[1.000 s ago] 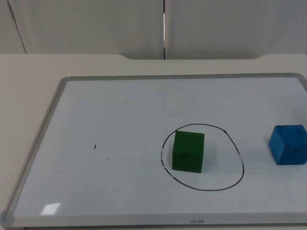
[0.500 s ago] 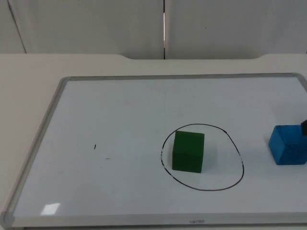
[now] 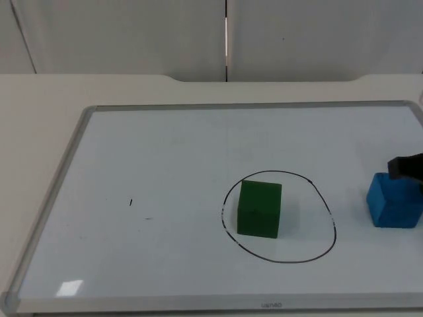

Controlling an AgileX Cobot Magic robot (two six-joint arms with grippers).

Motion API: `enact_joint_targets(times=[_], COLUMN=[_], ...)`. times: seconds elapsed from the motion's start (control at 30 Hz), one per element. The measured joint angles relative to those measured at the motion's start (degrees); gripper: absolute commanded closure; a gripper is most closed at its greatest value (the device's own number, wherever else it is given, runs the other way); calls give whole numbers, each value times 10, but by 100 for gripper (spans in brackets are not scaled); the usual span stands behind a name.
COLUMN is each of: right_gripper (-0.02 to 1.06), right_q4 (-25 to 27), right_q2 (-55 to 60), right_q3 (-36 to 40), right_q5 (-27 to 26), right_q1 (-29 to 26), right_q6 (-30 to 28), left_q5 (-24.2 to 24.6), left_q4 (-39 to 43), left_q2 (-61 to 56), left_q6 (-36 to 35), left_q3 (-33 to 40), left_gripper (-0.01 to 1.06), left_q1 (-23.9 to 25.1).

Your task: Push the two cubes into the marked area.

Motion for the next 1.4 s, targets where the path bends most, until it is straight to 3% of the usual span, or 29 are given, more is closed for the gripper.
enact_joint_targets(times=[1.4], right_gripper=[105], right_q4=[1], right_q2=[4], right_q3=[0], right_q5=[5], right_q1=[13], right_q6=[42], left_q5=[1], left_q4=[1], left_q2=[0], left_q6=[0], left_q3=[0], left_gripper=[105], left_q1=[0])
